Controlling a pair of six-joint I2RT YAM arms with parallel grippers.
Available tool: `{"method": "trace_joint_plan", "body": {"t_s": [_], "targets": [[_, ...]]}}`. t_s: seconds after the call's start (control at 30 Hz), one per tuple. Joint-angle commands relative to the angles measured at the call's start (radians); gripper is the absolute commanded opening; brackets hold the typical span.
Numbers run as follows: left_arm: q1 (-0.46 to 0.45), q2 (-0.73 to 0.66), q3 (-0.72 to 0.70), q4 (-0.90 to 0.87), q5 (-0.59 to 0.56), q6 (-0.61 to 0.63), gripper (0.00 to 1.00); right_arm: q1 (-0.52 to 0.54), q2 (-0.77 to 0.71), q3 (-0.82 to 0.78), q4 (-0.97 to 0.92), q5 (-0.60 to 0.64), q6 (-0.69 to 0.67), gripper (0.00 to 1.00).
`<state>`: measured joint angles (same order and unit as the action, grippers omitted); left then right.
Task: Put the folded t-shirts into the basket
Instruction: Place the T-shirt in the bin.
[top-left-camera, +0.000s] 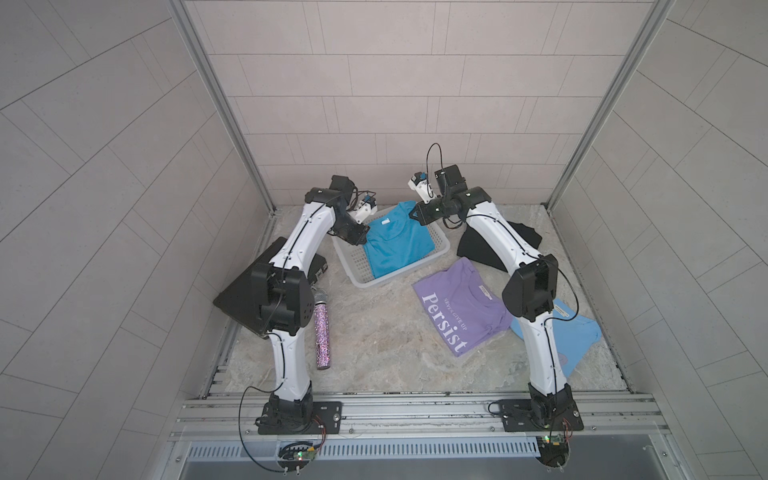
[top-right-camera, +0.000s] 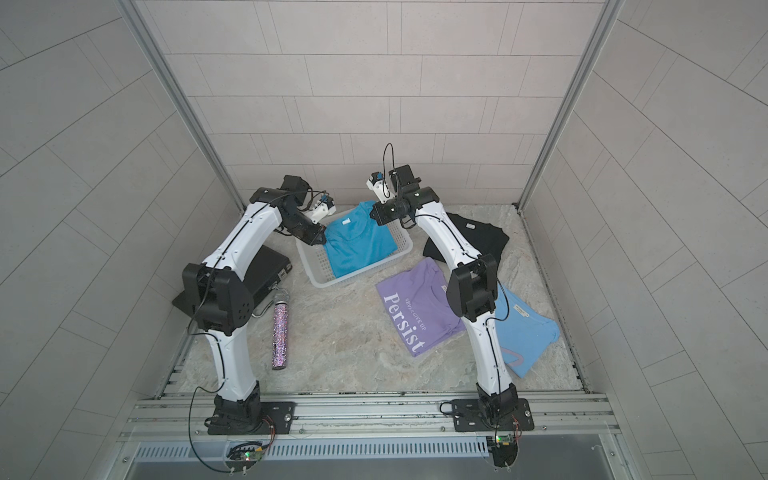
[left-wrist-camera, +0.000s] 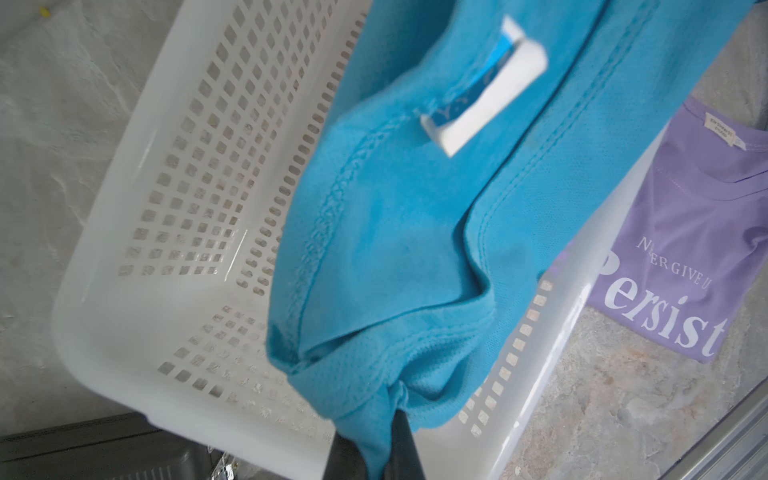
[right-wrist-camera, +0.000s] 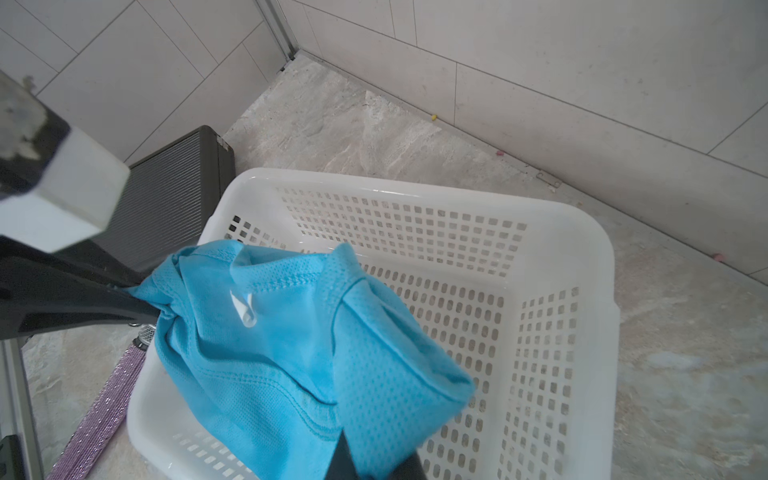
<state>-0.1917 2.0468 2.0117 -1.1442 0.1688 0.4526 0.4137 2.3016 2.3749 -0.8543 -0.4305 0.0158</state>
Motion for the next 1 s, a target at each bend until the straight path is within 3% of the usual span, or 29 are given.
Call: {"method": "trace_joint_plan", "body": {"t_s": [0.0, 0.33, 0.53, 0.97], "targets": [[0.006, 0.068, 0.042, -0.046, 0.016, -0.014, 0.00, -0.002, 0.066, 0.069, -0.066, 0.006, 0.004, 0.01], [0.018, 0.226, 0.116, -0.006, -0.061, -0.020, 0.00, -0.014, 0.254, 0.192, -0.035, 0.007, 0.000, 0.06], [0.026, 0.246, 0.113, 0.060, -0.122, -0.028, 0.07, -0.021, 0.340, 0.254, 0.001, 0.005, -0.002, 0.09], [0.025, 0.247, 0.098, 0.127, -0.207, -0.072, 0.35, -0.023, 0.404, 0.326, 0.023, 0.091, -0.032, 0.35]]}}
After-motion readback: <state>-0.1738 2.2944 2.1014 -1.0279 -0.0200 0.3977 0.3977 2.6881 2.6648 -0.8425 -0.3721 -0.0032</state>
